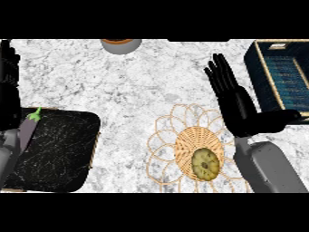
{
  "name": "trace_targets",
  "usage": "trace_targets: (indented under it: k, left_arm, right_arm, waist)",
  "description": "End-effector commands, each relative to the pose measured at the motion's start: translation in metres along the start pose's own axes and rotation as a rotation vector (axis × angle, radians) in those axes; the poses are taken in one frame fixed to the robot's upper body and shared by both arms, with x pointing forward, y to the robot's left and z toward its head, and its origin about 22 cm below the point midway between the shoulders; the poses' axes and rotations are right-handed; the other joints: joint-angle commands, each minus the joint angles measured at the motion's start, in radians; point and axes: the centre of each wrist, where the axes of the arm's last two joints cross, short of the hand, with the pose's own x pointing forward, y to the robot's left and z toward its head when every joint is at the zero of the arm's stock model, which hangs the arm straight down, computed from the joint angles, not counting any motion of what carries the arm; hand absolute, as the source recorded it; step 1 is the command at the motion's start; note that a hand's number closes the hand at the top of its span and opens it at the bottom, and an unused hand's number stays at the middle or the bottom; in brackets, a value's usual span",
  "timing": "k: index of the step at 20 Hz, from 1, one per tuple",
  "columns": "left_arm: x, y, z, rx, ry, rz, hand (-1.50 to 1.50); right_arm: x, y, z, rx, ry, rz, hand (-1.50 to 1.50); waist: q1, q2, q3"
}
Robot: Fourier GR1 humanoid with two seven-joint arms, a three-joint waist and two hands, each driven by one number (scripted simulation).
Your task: Pick the squash from the placemat and place it in the basket
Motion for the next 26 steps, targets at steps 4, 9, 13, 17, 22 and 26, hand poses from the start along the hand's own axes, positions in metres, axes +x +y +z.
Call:
trace_targets:
  k: [4,9,13,17,22,26]
  left_arm:
    - [-0.031,-0.018,0.025,-0.197,0.250,0.012,0.00]
    - [-0.051,-0.037,0.049,-0.344,0.445,0.050,0.00]
    - [-0.061,-0.021,0.049,-0.333,0.504,0.031,0.00]
    - [-0.056,-0.029,0.052,-0.330,0.510,0.049,0.00]
    - [-0.066,-0.019,0.051,-0.335,0.521,0.038,0.00]
    - [-0.055,-0.012,0.043,-0.344,0.507,0.037,0.00]
  right_arm:
    - [0.007,-0.021,-0.012,0.478,0.059,0.042,1.50]
    - [0.017,0.051,0.008,1.001,-0.245,-0.212,1.50]
    - [0.012,0.037,0.065,0.931,-0.400,0.053,-1.50]
    - [0.043,0.016,0.047,0.841,-0.416,0.521,-1.50]
    - [0.120,-0.016,0.021,0.850,-0.429,1.039,-1.50]
    - [0.153,-0.029,0.027,1.051,-0.217,1.296,-1.50]
  waist:
    - [0.028,0.013,0.004]
    - [0.012,0.010,0.009]
    - [-0.042,-0.014,0.004]
    - [-0.049,-0.025,0.001]
    - [-0.054,-0.021,-0.003]
    - [-0.032,-0.020,-0.002]
